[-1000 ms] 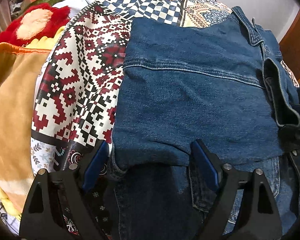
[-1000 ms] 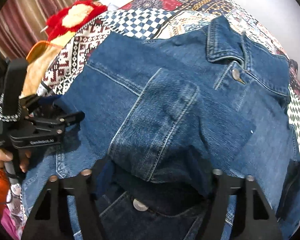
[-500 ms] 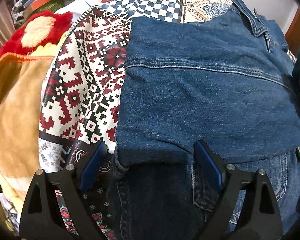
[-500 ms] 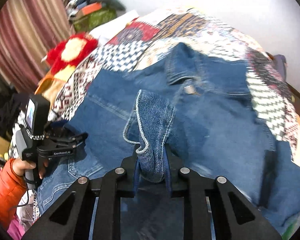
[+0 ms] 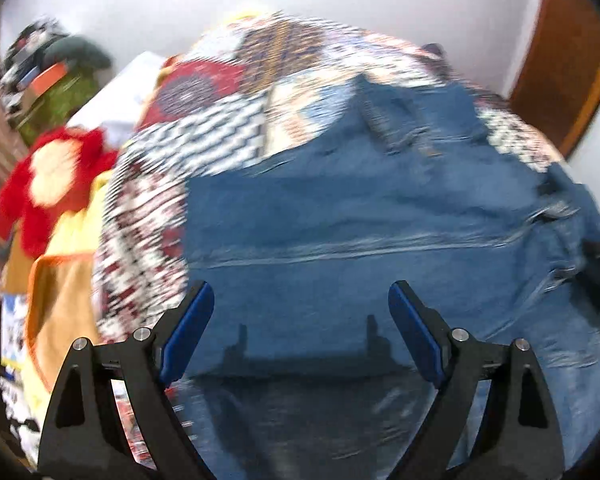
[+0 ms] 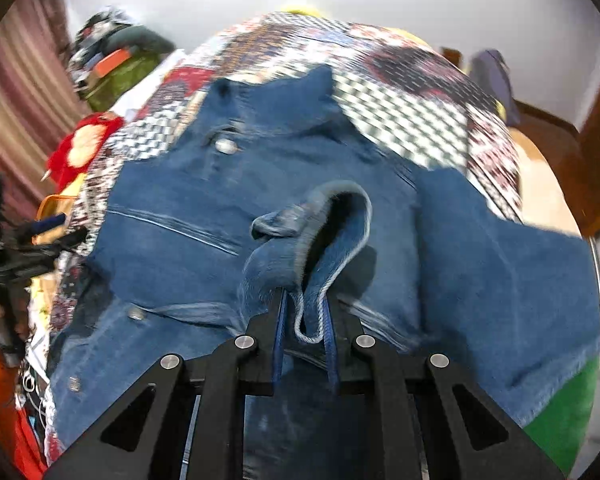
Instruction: Fold large clothes
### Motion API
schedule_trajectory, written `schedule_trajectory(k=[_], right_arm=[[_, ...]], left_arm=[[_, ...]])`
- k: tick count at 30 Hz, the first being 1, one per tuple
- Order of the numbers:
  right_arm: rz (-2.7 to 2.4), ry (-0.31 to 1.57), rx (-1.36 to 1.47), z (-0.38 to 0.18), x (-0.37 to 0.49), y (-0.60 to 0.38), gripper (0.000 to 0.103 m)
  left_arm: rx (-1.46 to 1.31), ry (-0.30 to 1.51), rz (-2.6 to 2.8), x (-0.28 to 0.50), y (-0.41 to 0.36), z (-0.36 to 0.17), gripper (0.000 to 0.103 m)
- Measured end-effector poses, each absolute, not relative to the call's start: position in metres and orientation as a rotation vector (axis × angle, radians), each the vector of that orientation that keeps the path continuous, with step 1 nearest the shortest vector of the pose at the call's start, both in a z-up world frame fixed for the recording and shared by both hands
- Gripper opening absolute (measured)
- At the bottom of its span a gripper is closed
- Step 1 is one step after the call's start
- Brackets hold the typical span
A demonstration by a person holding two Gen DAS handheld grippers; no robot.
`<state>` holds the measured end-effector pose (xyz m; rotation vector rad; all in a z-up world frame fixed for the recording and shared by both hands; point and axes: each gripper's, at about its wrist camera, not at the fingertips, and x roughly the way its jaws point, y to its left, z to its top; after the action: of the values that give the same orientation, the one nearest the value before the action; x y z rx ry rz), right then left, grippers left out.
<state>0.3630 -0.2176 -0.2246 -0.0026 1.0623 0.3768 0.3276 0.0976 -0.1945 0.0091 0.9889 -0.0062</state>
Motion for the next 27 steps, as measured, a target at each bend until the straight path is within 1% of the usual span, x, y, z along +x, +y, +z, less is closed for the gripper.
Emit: schedule_trajectory(k=[4, 11, 15, 20, 21, 23, 25, 26, 27], right_arm=[[0.347, 1.073, 0.003, -0.23, 0.358, -0.237, 0.014], [0.38, 0.979, -0.008, -0.189, 0.348, -0.243, 0.015], [0.422, 0.989, -0.071, -0.179, 0.351, -0.214, 0.015], [0.475, 1.104, -0.224, -0.214, 0.357, -0.162, 0.015], [0.443, 1.112, -0.277, -0.226, 0.357, -0.155, 0.015], [0.395, 1.119, -0.358, -0.242, 0.357, -0.151, 0.015], [0.408, 1.105, -0.375, -0.246, 0.354, -0.152, 0.015], [0.412, 1.102, -0.382, -0.245, 0.352, -0.154, 0.017], [0.404, 1.104, -0.401, -0.244, 0.351, -0.155, 0.027]], left_arm=[[0.068, 1.013, -0.088, 0.337, 0.056, -0.205, 0.09], [0.098, 1.129, -0.208, 0.344, 0.004, -0.248, 0.09], [0.176, 1.087, -0.198, 0.332, -0.013, -0.247, 0.09], [0.131, 1.09, -0.23, 0.321, -0.007, -0.245, 0.091], [0.113, 1.098, -0.239, 0.32, -0.004, -0.246, 0.094], [0.095, 1.101, -0.245, 0.318, -0.001, -0.25, 0.096], [0.098, 1.101, -0.244, 0.316, 0.0, -0.255, 0.099], [0.093, 1.098, -0.245, 0.316, 0.0, -0.256, 0.1], [0.083, 1.097, -0.245, 0.316, 0.001, -0.256, 0.101]])
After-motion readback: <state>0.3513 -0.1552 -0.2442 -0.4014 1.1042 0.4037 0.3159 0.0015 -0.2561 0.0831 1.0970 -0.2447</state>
